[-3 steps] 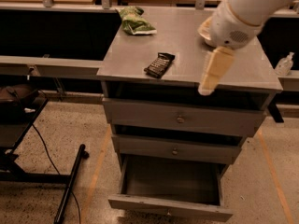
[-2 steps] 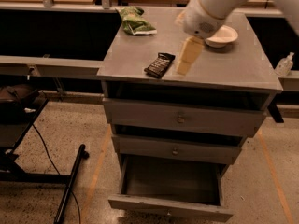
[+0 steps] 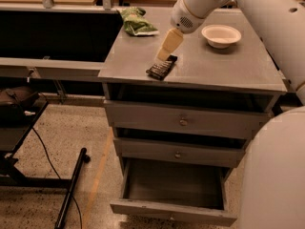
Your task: Place rxbar chocolate into bottom drawer
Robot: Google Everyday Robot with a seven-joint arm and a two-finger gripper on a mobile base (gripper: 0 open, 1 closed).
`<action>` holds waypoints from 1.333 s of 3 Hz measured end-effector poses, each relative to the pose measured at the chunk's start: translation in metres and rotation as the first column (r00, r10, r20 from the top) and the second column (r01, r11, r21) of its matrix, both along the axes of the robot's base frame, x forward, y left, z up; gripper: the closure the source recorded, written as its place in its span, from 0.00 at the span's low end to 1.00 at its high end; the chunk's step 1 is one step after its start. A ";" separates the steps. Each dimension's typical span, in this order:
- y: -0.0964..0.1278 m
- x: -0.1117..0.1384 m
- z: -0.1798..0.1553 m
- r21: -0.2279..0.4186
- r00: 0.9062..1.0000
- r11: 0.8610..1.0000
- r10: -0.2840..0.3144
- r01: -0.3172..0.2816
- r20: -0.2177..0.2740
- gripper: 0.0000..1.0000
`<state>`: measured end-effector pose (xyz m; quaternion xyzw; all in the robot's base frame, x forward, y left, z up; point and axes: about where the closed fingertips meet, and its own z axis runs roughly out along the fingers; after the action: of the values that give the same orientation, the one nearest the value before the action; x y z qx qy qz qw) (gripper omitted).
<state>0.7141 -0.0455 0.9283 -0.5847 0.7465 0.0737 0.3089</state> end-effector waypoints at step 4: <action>-0.005 0.021 -0.035 0.049 0.993 0.994 -0.105 0.102 0.058 0.00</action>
Offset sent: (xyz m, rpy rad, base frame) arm 0.0149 -0.0013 -0.0235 0.0762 -0.0362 -0.0539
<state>0.7348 -0.0508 0.8931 -0.5399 0.7642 0.0569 0.3483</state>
